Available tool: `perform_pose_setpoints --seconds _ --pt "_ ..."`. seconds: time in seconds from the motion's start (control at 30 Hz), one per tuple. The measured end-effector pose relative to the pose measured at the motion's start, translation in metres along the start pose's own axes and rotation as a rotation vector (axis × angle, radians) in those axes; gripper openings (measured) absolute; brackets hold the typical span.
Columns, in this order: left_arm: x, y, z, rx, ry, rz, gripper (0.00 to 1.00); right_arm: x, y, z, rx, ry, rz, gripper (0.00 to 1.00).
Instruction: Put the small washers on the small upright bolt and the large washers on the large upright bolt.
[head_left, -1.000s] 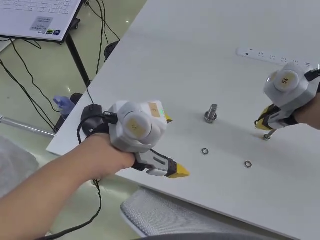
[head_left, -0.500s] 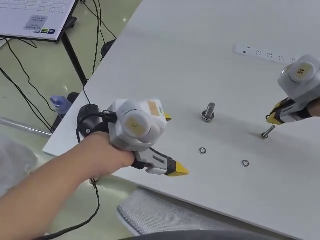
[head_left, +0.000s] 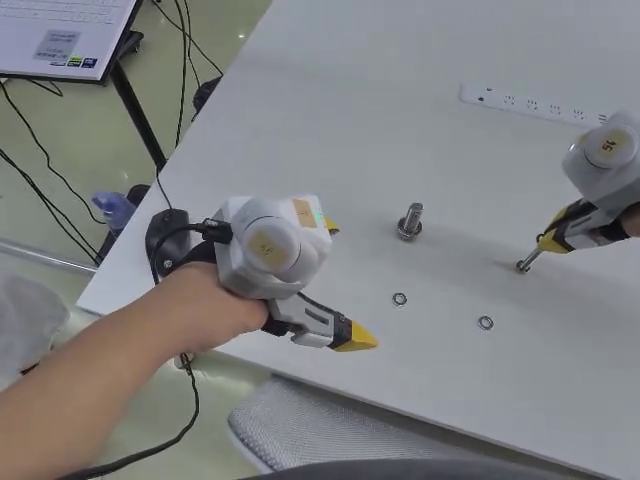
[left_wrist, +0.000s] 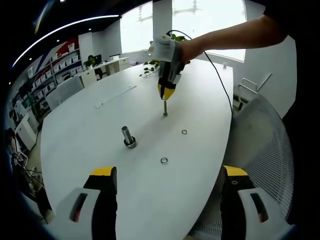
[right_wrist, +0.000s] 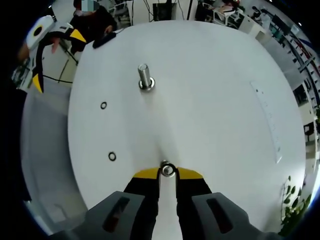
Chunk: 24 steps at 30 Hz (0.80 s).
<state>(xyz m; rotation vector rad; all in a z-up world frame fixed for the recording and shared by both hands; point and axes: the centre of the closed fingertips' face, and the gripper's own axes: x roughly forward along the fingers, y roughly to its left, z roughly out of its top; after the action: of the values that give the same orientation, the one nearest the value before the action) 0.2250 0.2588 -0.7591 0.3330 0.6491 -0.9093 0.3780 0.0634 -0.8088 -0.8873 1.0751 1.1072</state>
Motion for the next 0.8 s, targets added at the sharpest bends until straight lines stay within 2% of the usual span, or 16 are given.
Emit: perform_pose_setpoints --seconds 0.27,0.5,0.8 --pt "0.0014 0.0023 -0.0004 -0.014 -0.002 0.002 0.94 0.0051 0.0039 -0.0013 0.004 0.002 0.007 0.12" --pt "0.0037 -0.0004 0.0002 -0.017 -0.002 -0.015 0.97 0.0038 0.0018 -0.0016 0.006 0.003 0.004 0.12" --pt "0.0061 0.0021 0.0028 -0.008 0.001 -0.019 0.99 0.0064 0.0021 -0.0059 0.011 0.009 0.010 0.12"
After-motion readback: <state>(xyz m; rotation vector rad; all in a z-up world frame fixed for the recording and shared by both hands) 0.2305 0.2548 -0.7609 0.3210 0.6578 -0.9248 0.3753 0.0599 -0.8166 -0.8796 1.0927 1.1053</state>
